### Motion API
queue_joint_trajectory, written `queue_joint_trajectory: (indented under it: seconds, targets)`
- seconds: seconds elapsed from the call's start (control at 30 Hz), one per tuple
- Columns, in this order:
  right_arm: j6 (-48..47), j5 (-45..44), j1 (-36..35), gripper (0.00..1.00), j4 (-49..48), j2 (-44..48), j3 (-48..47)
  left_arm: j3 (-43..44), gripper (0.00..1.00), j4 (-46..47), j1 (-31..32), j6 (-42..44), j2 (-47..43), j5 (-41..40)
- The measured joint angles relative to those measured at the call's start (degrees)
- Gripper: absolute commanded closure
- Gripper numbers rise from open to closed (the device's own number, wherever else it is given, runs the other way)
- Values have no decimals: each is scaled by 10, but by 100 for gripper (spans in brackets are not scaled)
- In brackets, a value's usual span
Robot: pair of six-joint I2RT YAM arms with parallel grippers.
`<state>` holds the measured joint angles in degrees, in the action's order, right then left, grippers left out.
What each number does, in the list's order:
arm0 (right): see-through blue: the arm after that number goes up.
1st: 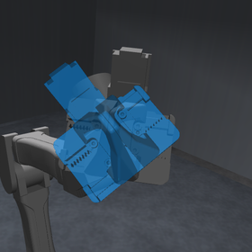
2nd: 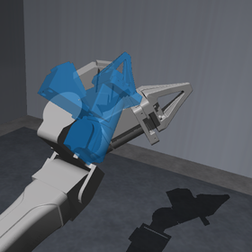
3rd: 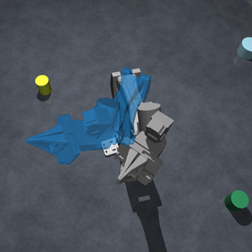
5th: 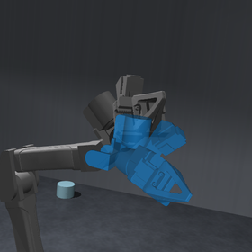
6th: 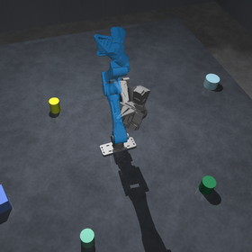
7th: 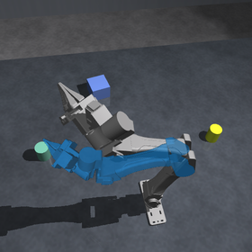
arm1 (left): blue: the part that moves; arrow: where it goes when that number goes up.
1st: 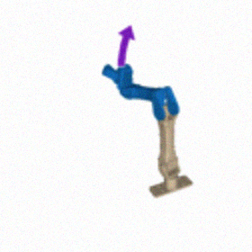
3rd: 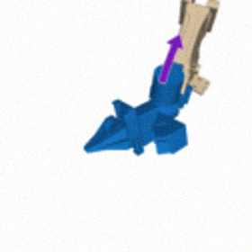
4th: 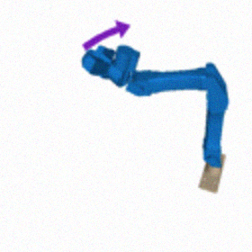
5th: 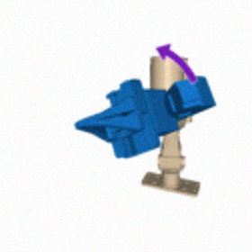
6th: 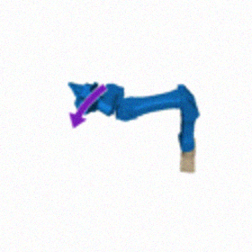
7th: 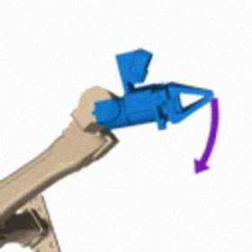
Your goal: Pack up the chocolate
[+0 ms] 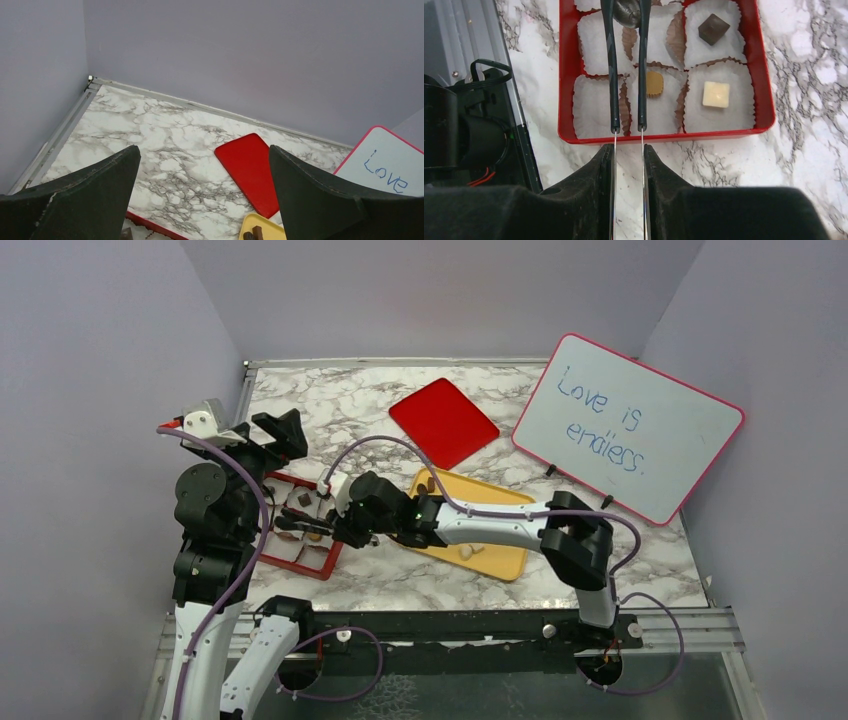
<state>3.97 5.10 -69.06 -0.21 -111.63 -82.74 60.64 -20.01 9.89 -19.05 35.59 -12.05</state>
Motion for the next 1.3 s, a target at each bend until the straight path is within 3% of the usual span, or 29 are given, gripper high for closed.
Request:
queue_joint_trajectory:
  seconds: [0.53,1.3]
  targets:
    - [-26,-25,-10,69,47,-90,-89,0,1,20,0,5,8,-11]
    - [-37,-32,-10,61,69,-103,-107,-2,1,24,0,11,3,-15]
